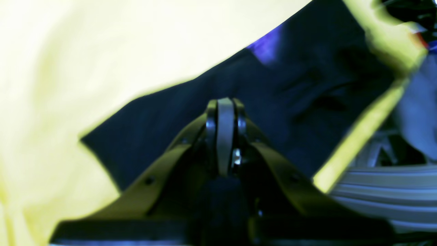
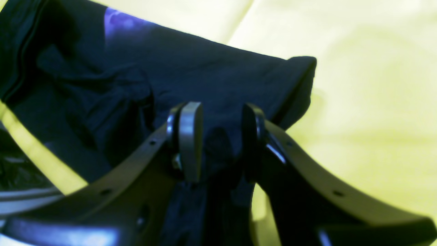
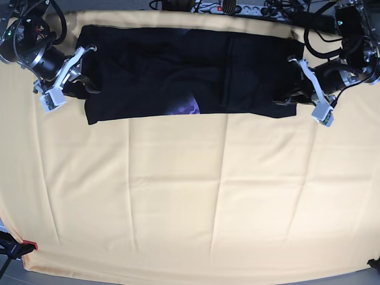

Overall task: Fold the T-shirt properly
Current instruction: 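Grip both strip ends and push them inward toward each other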

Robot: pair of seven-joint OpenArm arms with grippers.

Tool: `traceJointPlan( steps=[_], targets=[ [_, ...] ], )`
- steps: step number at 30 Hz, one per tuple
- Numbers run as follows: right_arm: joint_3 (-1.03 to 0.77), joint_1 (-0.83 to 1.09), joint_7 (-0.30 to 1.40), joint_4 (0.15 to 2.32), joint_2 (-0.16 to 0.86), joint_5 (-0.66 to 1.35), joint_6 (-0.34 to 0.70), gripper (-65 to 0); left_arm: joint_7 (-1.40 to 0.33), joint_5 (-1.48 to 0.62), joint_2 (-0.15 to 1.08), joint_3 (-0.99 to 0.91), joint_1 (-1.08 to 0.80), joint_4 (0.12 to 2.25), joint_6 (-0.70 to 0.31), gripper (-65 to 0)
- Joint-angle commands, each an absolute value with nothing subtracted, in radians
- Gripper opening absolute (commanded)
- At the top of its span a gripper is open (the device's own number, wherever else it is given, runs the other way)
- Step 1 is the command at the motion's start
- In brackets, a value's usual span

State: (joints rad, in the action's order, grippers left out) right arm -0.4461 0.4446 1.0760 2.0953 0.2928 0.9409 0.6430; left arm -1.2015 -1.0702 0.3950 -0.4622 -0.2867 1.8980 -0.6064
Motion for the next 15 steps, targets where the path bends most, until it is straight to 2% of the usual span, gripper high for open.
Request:
traceJointPlan(
  steps=[1,4,5,10,15],
  targets=[
    [-0.453,0.432,1.047,2.113,0.305,0.935,0.620,-40.2,-1.166,-1.074,0.400,-0.445,-0.289,1.894,-0.606,-65.0],
    [-0.453,0.435,1.055,2.111,0.302,0.825,0.495,-26.8,-1.148,-1.011,0.400,-0.380,-0.300,1.842,-0.607,-65.0],
    [-0.453,0.439,1.058,2.107,0.299,0.789,0.458,-24.2,-1.148,-0.995,0.400,-0.363,-0.300,1.826,-0.607,-65.0],
    [-0.453,0.457,1.035,2.048,0.271,0.754,0.391,-23.8,-1.143,-0.976,0.400,-0.334,-0.299,1.805,-0.607,-65.0],
    [-0.453,0.454,1.030,1.933,0.212,0.850,0.433,-23.8,-1.140,-0.976,0.405,-0.335,-0.299,1.805,-0.607,-65.0]
  ],
)
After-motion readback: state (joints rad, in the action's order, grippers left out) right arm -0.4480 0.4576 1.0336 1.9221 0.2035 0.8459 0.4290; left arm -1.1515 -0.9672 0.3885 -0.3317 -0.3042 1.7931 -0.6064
